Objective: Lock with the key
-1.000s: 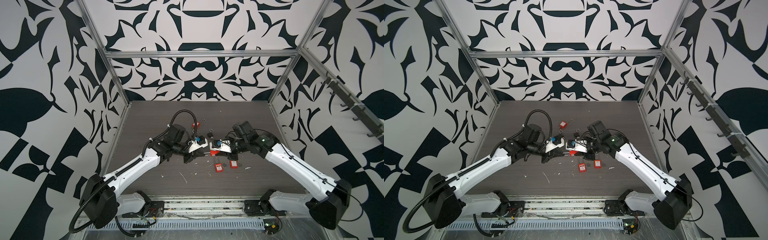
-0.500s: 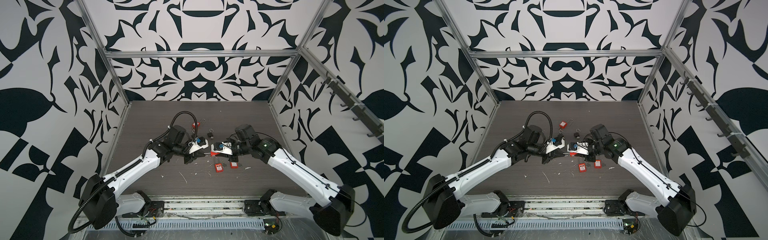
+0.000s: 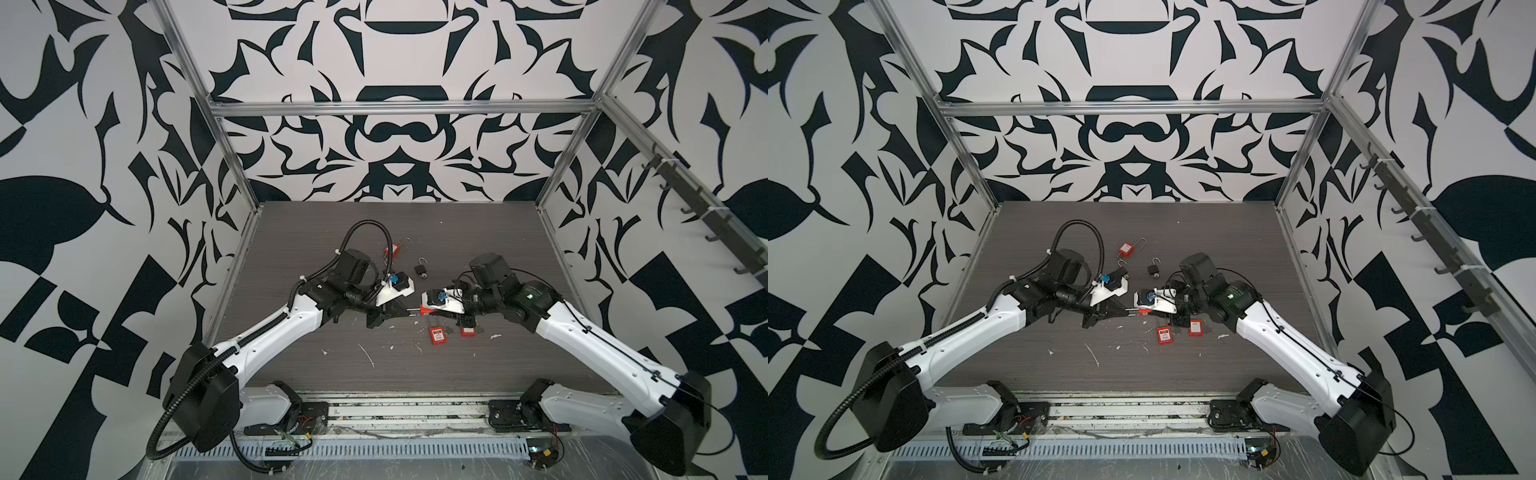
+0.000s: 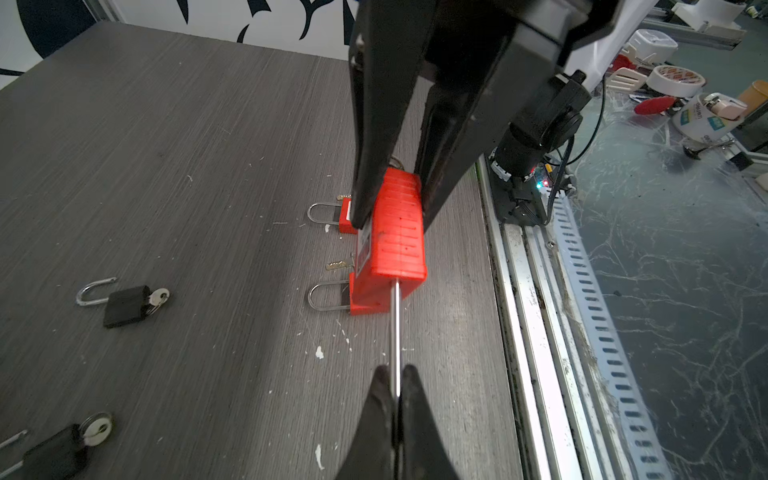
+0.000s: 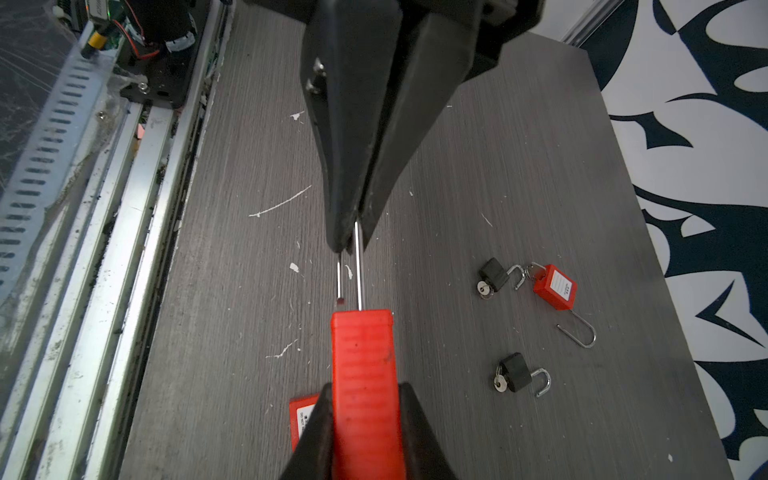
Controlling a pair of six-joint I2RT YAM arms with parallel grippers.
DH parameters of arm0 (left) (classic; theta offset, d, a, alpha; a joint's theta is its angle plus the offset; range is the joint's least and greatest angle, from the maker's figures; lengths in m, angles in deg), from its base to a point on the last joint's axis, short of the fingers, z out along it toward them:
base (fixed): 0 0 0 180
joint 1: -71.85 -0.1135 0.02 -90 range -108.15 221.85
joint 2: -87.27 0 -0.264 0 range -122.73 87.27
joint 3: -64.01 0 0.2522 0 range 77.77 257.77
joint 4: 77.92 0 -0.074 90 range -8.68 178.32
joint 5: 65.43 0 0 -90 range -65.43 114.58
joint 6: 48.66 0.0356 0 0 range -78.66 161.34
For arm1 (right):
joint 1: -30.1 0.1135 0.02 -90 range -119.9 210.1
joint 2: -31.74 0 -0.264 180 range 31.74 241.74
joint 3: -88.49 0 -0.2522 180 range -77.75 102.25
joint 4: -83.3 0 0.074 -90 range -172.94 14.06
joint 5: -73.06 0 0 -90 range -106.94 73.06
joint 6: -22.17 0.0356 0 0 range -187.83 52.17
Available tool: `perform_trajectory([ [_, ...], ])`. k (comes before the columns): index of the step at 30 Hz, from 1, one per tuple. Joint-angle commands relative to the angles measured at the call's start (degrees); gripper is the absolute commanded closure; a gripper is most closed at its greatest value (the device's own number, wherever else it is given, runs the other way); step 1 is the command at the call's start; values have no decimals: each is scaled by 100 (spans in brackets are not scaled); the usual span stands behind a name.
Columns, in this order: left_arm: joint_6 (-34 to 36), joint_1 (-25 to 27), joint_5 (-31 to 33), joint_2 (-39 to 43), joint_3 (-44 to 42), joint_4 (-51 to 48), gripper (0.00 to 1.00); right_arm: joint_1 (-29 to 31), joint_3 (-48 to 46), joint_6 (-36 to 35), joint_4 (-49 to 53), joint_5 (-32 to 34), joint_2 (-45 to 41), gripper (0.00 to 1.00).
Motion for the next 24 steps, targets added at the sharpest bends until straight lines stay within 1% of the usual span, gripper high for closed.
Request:
perform_trajectory([
  [1,41,200,199,248,132,808,100,249,273,241,-488,-985,20,98],
  [7,201,461,688,664,-222,1166,100,207,408,266,-356,-876,41,98],
  [10,272,527,828,774,-298,1166,100,199,463,299,-440,-821,108,98],
  [15,477,676,1130,930,-421,978,100,196,620,220,-240,-895,326,98],
  [17,445,694,1076,946,-411,869,100,196,507,141,-419,-782,281,98],
  [21,194,684,547,801,-231,482,100,196,22,-110,-1160,-357,21,98],
  [24,51,608,101,629,-70,243,100,205,-230,-281,-1604,-434,-110,99],
])
